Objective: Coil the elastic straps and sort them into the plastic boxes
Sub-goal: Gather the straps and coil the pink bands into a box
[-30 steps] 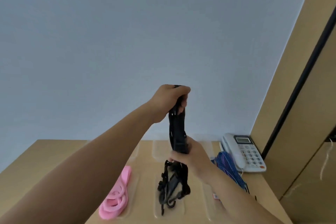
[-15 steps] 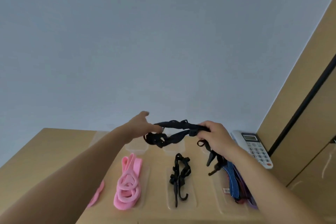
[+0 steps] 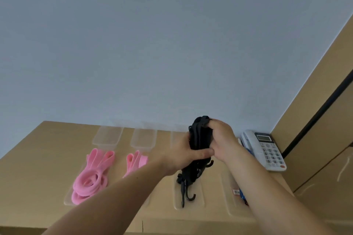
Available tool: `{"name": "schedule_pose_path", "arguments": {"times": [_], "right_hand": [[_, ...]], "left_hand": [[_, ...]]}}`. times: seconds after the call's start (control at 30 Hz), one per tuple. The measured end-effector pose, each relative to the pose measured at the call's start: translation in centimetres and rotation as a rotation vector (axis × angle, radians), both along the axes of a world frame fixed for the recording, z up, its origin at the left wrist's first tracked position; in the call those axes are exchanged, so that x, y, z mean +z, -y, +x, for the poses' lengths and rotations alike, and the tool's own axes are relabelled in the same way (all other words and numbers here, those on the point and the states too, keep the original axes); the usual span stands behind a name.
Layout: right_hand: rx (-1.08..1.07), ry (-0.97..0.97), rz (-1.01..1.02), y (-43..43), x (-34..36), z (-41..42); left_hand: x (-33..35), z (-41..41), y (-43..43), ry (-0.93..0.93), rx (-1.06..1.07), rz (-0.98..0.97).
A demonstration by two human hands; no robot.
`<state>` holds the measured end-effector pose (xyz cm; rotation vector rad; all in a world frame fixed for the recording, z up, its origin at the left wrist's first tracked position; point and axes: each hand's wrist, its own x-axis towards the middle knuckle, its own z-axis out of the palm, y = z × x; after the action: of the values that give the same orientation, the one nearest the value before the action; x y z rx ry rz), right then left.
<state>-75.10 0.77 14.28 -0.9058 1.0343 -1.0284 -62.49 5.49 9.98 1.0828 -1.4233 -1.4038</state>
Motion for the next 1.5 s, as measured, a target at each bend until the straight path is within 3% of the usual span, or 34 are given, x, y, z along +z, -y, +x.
{"name": "schedule_pose_path", "arguments": {"times": [0.07,0.2,0.33,0.47,0.57,0.6,0.7,0.77,0.93,1.07,1.2,1.37,1.5], "right_hand": [[0.095,-0.035,-0.057,0.6,-1.2,-1.0],[0.133,-0.383,-0.043,1.2,-5.7,-2.8],[0.245,-0.461,0.047,1.2,-10.9,-3.4],[0.218,-0.547,0.076,2.5,-15.4,-4.4],[0.223,-0.597,0.084,3.4,-18.3,-4.6],[0.23,-0.633,0.061,3.7,-19.1,-4.6],[0.248,-0.73,-0.017,4.4,-20.8,-4.5],[0.245,-0.794,-0.082,4.6,-21.6,-4.6],[0.281,-1.035,-0.292,3.7,-22.5,-4.3],[0.37,-1.064,-0.257,4.3,-22.7,-4.1],[0.496,-1.212,-0.27,5.6,-21.9,-4.3],[0.281,-1.47,-0.384,6.7,-17.4,-2.8],[0.194,-1.483,-0.593,6.3,-14.0,0.8]], "left_hand": [[-1.2,-0.3,0.5,-0.021,0.116,0.069],[-3.9,-0.6,1.9,-0.008,0.226,0.262],[-7.7,-2.1,2.9,0.2,0.127,0.344],[-10.3,-2.9,4.1,0.243,0.066,0.42],[-11.6,-3.1,5.1,0.292,0.141,0.496],[-12.1,-3.1,5.2,0.371,0.158,0.515],[-13.4,-3.1,5.0,0.839,0.125,0.427],[-14.3,-3.3,4.7,0.976,0.138,0.331],[-16.3,-3.6,4.2,0.959,0.152,0.296],[-17.0,-3.2,4.0,0.875,0.13,0.364],[-15.9,-1.4,4.1,0.761,0.13,0.374],[-13.1,2.7,4.6,0.907,0.149,0.313],[-10.1,7.8,3.6,1.003,0.239,0.231]]}}
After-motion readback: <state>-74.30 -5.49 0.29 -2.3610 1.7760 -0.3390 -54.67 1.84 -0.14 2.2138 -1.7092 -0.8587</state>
